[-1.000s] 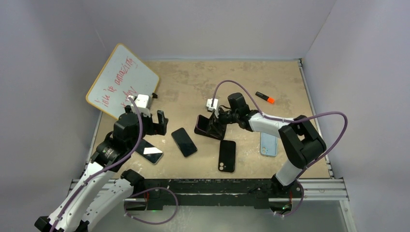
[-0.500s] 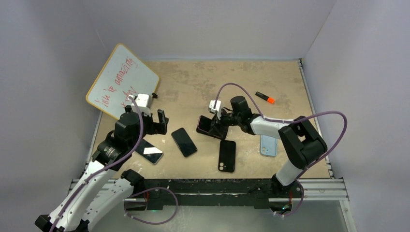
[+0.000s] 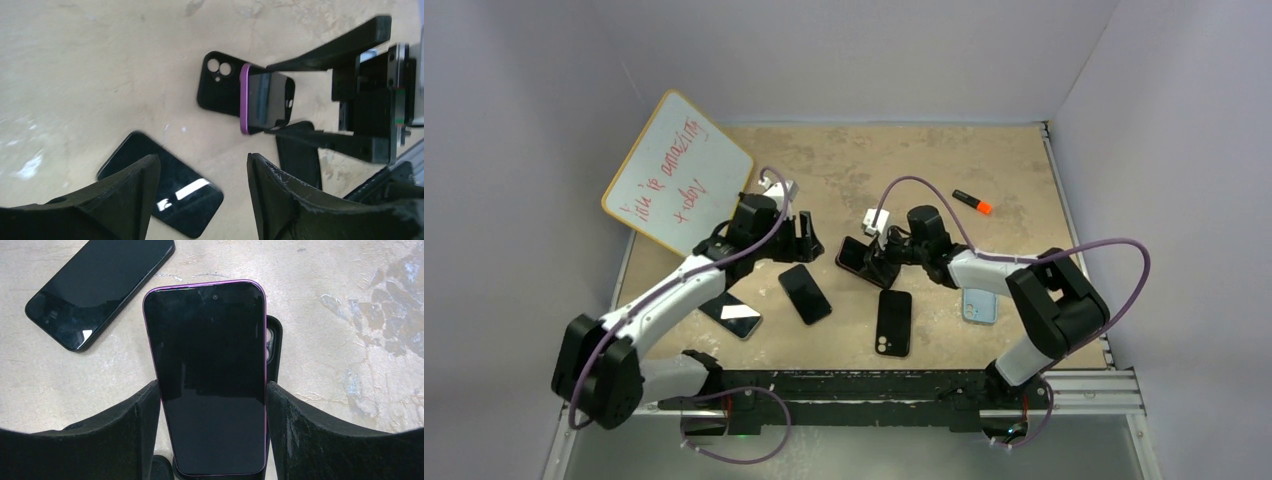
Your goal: Put the phone into the phone case
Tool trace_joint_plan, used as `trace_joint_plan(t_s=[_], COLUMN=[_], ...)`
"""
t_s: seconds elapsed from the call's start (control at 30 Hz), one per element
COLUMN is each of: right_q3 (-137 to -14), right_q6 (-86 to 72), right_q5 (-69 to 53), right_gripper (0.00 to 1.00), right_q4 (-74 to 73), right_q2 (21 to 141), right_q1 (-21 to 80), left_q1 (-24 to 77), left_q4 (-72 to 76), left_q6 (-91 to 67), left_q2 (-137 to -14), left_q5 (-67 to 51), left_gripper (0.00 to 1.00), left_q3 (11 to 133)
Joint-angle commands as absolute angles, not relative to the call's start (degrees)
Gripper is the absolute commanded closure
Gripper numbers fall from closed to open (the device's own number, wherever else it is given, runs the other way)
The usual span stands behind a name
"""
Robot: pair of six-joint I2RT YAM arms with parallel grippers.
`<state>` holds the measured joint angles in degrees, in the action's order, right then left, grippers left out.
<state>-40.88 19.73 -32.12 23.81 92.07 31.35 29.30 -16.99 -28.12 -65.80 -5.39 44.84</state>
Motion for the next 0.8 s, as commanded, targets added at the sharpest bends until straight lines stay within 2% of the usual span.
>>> trace_joint_plan(t_s=[0.0, 0.2, 0.3, 0.47, 0.7, 0.77], right_q3=[-38.73, -37.48, -37.55, -37.86, -37.53, -37.48], right_q6=[18.82, 18.11, 18.53, 18.93, 18.54, 18.48], right_q5=[-31.16, -32.07, -32.51, -33.29, -32.88, -32.77], right_gripper=[0.47, 0.47, 0.46, 0.46, 0.46, 0.45], right_q4=[27.61, 29.25, 28.61, 27.89, 28.96, 29.27], right_q2=[89.44, 88.68, 88.7, 88.86, 89.03, 88.97], right_q1=[31.05, 31.03, 31.03, 31.05, 31.03, 31.03], left_q1=[27.82, 27.13, 26.72, 26.57, 26.43, 26.46], left_q4=[-1.52, 9.95, 18.21, 14.25, 16.5, 16.1], left_q6=[-32.15, -31.83, -33.47, -30.19, -30.74, -30.8], left_q2=[-73.63, -81.29, -85.13, -90.26, -94.05, -94.94], left_q5=[-16.99, -24.15, -30.41, -30.2, -33.66, -33.64], left_gripper=[0.35, 0.36, 0.4, 0.43, 0.56, 0.67], left_q3=[48.46, 47.96, 46.41, 49.08, 48.72, 49.34])
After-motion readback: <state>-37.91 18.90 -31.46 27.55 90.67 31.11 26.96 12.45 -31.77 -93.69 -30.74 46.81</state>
